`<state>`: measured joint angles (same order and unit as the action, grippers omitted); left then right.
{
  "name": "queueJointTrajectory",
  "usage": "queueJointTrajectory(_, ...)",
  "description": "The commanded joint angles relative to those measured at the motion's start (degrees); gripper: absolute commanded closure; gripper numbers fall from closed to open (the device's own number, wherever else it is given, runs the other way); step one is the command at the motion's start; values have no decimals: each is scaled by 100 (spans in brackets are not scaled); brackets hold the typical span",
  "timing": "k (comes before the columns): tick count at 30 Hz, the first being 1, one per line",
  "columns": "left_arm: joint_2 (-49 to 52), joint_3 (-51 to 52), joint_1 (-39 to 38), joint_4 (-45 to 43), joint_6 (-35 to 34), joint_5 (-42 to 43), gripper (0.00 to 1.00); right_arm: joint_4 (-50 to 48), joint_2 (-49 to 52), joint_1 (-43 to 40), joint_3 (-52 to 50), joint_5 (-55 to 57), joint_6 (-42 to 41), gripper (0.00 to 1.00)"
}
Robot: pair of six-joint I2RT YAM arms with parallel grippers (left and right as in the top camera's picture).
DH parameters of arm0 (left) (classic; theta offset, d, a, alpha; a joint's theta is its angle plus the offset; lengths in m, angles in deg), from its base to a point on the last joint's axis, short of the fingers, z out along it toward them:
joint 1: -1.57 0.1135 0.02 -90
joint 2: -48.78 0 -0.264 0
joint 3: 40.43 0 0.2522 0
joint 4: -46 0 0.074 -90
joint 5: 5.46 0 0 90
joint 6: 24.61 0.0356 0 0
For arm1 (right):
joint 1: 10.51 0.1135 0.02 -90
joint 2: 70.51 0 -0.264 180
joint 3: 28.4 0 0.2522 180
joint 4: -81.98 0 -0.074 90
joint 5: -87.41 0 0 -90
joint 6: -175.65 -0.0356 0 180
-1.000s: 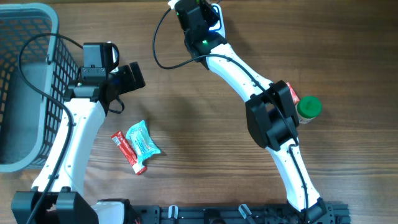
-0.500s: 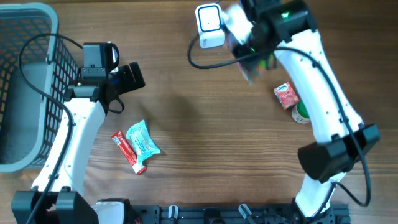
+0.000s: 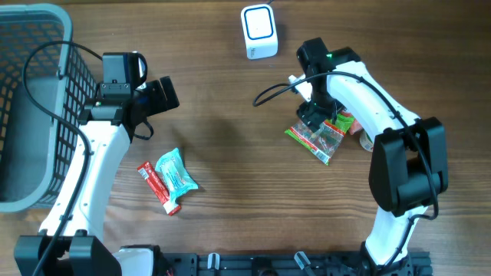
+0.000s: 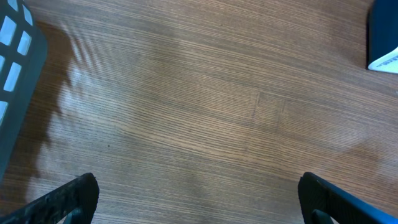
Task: Scan the item barcode
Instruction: 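Lower the snack bag onto the table right of centre and release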
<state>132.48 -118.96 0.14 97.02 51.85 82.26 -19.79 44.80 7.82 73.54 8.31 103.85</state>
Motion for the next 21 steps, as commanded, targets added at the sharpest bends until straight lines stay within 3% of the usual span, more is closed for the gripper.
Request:
queueJointTrajectory(1,33,-15,33,-20,118,-76,0,-435,-83,9,96,710,-1056,24)
queueJointTrajectory(3,33,-15,33,-20,116,-76,0,-927,-98,9,103,278,-1768,24)
queueJointTrajectory(5,33,-15,33,-20,116,-76,0,-1189,-98,9,101,-1104,-2031,28)
queueJointTrajectory(10,33,-15,33,-20,116,-76,0,-1547,-98,116,96,-1534,-3237,29)
queueJointTrajectory(15,33,-15,33,-20,116,-76,0,-1908,-96,481,94,-984,-3230,30)
queueJointTrajectory(18,33,-15,33,-20,116,-76,0,-2594,-96,782,94,-699,-2955,30)
queueJointTrajectory(21,33,-15,33,-20,118,-76,0,-2544,-87,1054,94,-1228,-2881,30)
